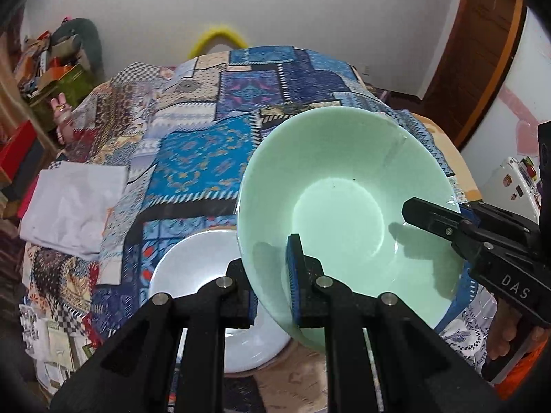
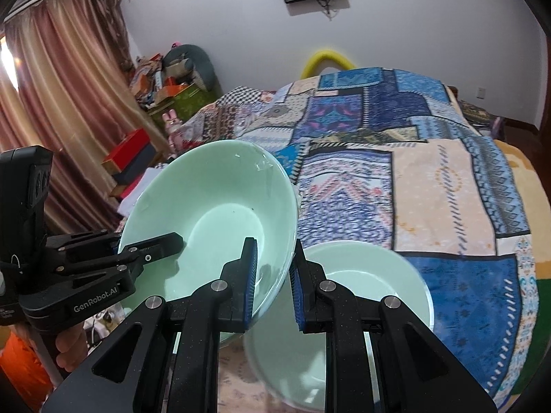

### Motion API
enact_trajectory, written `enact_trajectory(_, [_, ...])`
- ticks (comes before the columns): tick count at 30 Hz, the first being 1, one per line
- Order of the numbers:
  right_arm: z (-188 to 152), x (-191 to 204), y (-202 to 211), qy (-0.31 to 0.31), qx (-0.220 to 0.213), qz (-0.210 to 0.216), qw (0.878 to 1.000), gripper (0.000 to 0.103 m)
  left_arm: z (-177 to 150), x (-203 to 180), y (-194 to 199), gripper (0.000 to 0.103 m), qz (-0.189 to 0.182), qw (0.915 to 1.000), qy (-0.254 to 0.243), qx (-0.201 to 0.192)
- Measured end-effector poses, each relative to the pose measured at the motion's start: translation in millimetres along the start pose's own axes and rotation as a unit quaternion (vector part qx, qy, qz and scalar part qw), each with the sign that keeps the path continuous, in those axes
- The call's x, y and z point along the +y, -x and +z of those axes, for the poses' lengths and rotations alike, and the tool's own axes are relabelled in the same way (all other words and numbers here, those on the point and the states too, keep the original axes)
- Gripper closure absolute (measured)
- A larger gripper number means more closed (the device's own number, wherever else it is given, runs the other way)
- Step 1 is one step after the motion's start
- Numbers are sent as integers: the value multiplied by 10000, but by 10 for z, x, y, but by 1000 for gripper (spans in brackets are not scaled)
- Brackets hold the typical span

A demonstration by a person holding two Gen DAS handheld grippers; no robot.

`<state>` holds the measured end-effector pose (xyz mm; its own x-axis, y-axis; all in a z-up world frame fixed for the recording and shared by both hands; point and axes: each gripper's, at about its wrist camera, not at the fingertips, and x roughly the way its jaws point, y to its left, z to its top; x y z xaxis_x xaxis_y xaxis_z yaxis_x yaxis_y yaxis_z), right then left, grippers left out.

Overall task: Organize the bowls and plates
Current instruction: 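Carry the mint green bowl with both grippers over the stacked bowls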

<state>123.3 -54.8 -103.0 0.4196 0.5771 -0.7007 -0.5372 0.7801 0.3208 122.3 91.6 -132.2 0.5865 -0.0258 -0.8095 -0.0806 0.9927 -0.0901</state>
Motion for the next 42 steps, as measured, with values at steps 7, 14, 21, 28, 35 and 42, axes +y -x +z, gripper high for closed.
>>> enact_trajectory(7, [-46, 215, -151, 72, 155, 118, 9998, 86, -147, 276, 1, 89, 66, 9997, 207, 62])
enact_trajectory(14, [-88, 404, -365, 208, 401, 209, 9988, 86, -302, 531, -70, 89, 169, 9993, 301, 137])
enact_trajectory(21, [-170, 546, -563, 323, 672, 247, 9969, 86, -466, 750, -195, 88, 205, 9983, 425, 327])
enact_trajectory(28, [-241, 615, -749, 273, 899, 309, 9951, 86, -574, 926, -330, 88, 193, 9970, 558, 508])
enact_trajectory(35, [-275, 598, -849, 161, 1008, 328, 9942, 86, -614, 976, -433, 88, 162, 9966, 543, 593])
enact_trajectory(42, [-340, 568, -912, 186, 1155, 284, 9927, 87, -629, 947, -504, 89, 276, 9973, 351, 578])
